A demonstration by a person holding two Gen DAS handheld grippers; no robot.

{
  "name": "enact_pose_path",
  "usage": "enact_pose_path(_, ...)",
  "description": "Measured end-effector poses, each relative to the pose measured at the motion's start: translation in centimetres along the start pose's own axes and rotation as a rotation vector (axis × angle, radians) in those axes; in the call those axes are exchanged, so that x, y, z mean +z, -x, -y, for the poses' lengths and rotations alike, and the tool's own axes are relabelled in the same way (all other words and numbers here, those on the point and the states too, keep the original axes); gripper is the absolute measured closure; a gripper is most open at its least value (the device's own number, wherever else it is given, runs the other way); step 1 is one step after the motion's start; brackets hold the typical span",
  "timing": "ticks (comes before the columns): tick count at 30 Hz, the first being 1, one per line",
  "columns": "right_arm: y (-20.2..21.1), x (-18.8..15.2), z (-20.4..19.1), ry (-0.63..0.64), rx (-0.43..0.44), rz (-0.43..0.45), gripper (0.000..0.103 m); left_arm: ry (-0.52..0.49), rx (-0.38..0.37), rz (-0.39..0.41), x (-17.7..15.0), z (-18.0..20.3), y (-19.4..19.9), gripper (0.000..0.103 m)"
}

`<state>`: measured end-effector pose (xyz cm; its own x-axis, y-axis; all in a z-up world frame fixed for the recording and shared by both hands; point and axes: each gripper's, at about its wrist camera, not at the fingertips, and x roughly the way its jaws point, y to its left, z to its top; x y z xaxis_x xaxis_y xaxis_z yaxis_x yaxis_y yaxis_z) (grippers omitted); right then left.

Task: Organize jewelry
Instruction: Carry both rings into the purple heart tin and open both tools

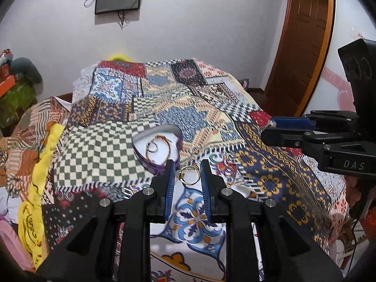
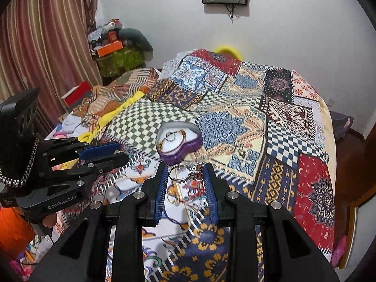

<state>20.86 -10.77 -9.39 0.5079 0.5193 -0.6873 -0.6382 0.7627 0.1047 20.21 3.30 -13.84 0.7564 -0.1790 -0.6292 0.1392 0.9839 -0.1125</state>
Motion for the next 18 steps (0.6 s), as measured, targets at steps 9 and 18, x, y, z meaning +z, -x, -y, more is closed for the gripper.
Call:
enact_pose_path(9,-1.4,2.1,-0.3,-0.017,0.011,0.036,0.075,0.02,0.027,0.034,1.9,-1.9,-0.4,0.082)
enact_pose_path(18,-3.9,3.6,0.1,-0.013,-0.001,0.023,0.075,0.032,0.052,0.042,3.7,-3.8,-2.1,0.082)
